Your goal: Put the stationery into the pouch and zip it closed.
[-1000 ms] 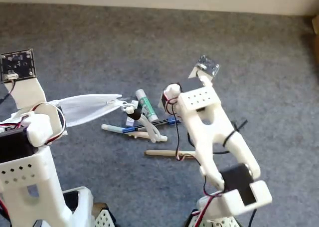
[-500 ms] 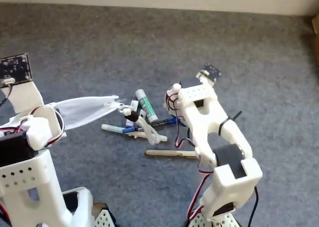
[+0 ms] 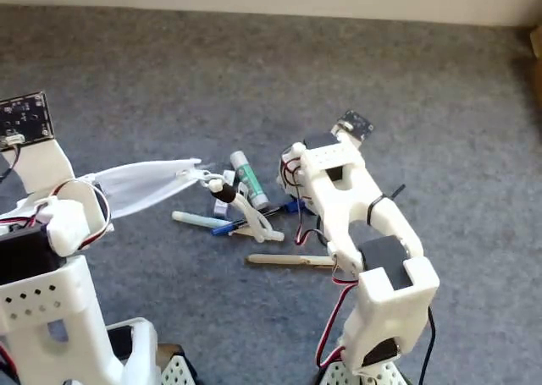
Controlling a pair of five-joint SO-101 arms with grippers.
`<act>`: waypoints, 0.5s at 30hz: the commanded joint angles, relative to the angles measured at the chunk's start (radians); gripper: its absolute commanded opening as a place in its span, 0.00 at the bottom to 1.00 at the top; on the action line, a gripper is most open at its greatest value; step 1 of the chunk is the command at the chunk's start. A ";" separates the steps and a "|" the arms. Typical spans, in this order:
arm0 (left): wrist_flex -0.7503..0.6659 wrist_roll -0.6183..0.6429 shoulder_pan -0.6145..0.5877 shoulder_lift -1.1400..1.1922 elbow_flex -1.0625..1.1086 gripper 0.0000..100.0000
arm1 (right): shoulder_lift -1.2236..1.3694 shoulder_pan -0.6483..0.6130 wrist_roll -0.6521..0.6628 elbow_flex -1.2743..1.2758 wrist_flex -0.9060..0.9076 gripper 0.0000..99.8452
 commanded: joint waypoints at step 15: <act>-0.011 0.009 -0.001 0.019 0.007 0.01 | -0.048 0.024 0.002 -0.087 0.182 0.01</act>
